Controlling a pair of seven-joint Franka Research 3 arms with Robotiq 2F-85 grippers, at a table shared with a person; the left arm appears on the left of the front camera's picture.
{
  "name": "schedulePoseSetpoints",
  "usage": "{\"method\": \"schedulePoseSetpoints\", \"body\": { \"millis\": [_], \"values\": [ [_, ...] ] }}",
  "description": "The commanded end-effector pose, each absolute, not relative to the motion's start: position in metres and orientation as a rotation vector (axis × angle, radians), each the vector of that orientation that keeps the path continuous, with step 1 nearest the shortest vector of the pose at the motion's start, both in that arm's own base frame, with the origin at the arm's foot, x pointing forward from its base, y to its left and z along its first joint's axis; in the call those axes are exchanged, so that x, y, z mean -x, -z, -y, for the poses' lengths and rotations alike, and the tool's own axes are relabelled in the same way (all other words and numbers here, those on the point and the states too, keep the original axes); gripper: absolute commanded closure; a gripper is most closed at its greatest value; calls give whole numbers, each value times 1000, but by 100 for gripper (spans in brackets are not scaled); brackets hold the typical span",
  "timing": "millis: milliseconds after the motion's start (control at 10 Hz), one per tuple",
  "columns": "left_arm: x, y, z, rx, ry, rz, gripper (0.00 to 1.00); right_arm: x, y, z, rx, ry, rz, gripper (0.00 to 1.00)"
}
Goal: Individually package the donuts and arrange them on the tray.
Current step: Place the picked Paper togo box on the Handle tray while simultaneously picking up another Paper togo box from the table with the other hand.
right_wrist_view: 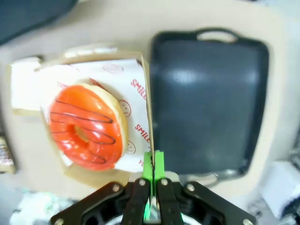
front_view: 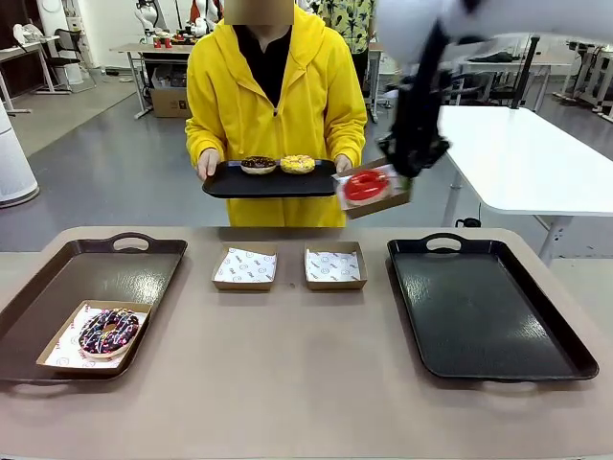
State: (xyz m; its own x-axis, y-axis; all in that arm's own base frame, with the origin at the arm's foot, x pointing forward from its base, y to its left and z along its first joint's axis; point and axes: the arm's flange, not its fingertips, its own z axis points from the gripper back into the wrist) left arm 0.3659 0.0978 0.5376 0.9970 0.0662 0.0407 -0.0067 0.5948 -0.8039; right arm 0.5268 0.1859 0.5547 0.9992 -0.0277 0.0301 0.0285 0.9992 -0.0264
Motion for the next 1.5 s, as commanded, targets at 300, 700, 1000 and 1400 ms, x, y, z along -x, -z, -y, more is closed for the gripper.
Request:
{"method": "schedulePoseSetpoints", "body": {
  "millis": [300, 700, 1000, 1400],
  "values": [
    [-492, -566, 51, 503, -14, -76, 0, -427, -505, -91, 74, 5, -15, 99],
    [-555, -493, 150, 136, 18, -52, 0, -415, -457, -73, 38, 13, -44, 99],
    [-571, -435, 184, 17, 14, 12, 0, -417, -444, -68, 26, 12, -58, 99],
    [-572, -398, 225, 8, 54, 98, 0, -416, -447, -72, 62, 29, -67, 99]
  ]
}}
